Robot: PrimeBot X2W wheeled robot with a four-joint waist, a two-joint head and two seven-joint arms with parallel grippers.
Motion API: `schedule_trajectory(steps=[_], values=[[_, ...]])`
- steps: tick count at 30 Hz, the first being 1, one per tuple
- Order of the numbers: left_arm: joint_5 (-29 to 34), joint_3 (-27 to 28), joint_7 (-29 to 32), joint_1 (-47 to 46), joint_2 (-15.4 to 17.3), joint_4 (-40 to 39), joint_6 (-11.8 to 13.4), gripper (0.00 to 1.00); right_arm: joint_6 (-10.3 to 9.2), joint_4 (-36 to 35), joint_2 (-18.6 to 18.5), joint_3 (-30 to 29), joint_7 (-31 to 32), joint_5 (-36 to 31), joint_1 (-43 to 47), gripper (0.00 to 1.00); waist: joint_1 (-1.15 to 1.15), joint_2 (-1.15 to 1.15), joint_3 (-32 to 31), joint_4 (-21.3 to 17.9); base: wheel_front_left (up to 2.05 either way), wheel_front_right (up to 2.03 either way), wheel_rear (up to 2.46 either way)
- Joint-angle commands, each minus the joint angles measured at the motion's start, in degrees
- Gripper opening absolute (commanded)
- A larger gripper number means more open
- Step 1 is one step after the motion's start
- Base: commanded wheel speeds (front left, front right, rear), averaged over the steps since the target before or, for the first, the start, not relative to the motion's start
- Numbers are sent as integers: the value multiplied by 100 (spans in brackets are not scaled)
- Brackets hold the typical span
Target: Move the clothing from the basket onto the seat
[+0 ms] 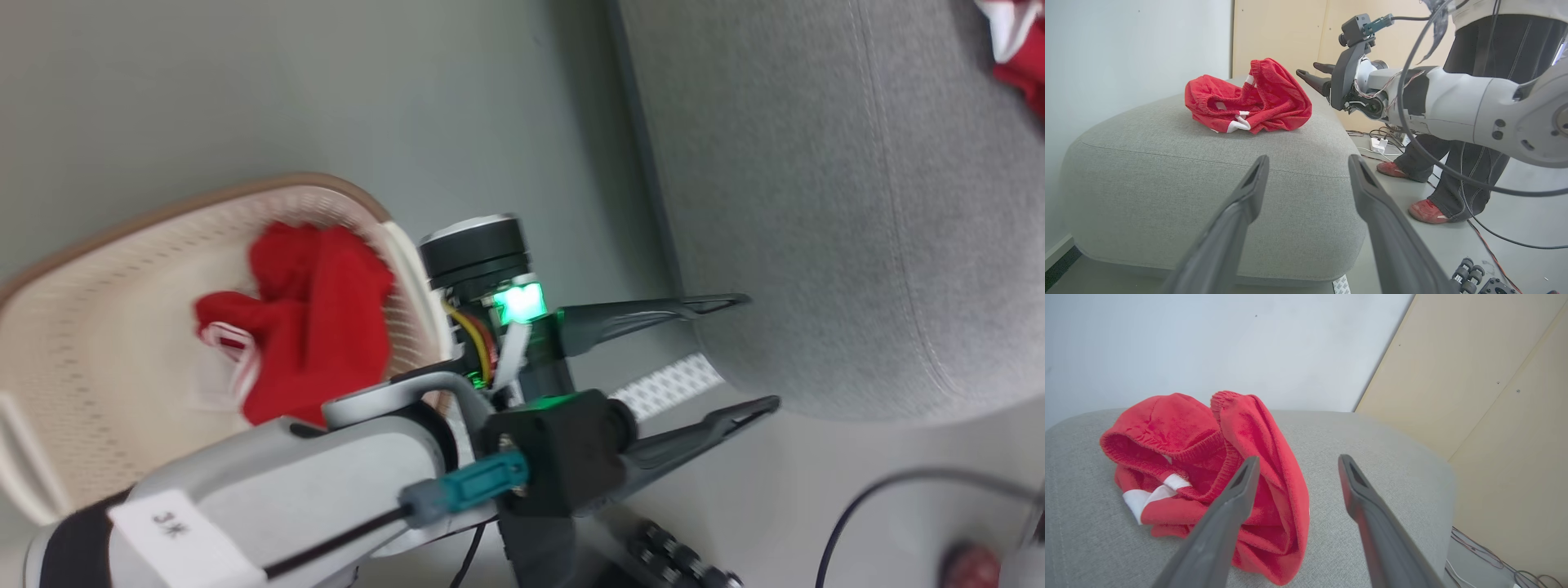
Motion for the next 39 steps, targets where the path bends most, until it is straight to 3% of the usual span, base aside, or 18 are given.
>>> schedule_trajectory(steps=[1,10,16,22,29,39], values=[[-48,31,-169,191,35,46,78,100,-4,-148,16,133,-4,94,304,100,1,0,-601,581,0,0,0],[-258,415,-1043,1039,122,380,796,100,-4,-858,11,1545,253,231,1378,100,1,0,-1630,1496,0,0,0],[-619,747,-1518,1832,159,740,1378,100,-4,-546,7,2449,201,278,1647,100,1,0,-2331,2124,0,0,0],[-936,1286,-1751,2721,174,1114,2011,100,-4,-129,-230,3199,79,451,1919,100,1,0,-3025,2660,0,0,0],[-950,2153,-1792,3793,138,1233,2612,100,-4,45,-462,4044,-7,786,2248,100,1,0,-3744,3036,0,0,0],[-415,3744,-1792,5673,-45,1111,3134,100,-4,-432,-347,4339,-3,806,3143,100,1,0,-4686,3229,0,0,0]])
